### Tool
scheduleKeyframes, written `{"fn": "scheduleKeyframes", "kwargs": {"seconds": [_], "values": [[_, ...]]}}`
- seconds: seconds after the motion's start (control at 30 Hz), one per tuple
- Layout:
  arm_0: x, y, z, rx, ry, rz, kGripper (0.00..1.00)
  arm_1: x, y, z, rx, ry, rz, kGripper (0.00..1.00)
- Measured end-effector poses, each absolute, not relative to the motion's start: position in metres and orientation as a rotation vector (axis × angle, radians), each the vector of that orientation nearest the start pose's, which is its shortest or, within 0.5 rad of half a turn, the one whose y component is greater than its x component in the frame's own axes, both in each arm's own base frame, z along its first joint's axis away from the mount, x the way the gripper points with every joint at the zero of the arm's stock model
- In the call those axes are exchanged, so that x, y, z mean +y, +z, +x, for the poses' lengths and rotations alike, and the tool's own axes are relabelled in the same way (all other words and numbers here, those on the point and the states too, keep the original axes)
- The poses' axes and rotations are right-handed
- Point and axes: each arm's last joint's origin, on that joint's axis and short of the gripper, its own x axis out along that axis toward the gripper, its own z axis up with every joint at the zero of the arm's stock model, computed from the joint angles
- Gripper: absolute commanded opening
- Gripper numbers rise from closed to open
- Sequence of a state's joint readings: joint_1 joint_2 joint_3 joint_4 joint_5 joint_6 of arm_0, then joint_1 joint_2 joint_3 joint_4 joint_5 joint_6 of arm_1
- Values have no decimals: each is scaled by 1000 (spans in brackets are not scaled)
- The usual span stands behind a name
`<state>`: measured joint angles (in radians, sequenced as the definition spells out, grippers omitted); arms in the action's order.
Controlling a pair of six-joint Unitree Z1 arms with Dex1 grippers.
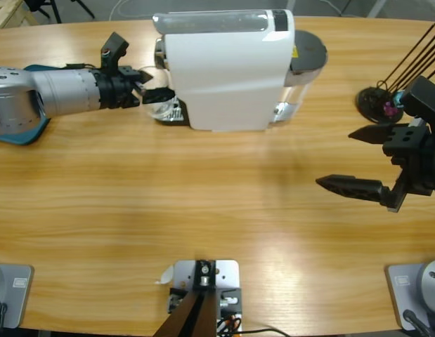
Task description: Pour coffee
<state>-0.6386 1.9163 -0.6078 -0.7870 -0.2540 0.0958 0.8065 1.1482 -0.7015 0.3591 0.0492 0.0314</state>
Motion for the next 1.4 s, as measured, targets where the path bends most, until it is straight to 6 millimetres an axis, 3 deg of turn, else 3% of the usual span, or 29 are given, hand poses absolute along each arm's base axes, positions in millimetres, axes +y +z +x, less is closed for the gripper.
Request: {"fn": "scheduleKeyframes", "kwargs": {"seconds": [0.03, 0.17, 0.83, 1.13, 1.4], "values": [[-208, 178, 260, 487, -897, 190, 936, 117, 294, 109, 783, 795, -279, 968], [-208, 178, 260, 485, -897, 190, 996, 117, 294, 109, 783, 794, -278, 968], [-206, 182, 254, 500, -902, 194, 996, 117, 293, 109, 784, 794, -279, 968], [-187, 213, 229, 508, -901, 195, 991, 118, 293, 110, 774, 795, -274, 964], [-148, 241, 187, 492, -745, 127, 977, 117, 291, 109, 776, 797, -274, 964]]}}
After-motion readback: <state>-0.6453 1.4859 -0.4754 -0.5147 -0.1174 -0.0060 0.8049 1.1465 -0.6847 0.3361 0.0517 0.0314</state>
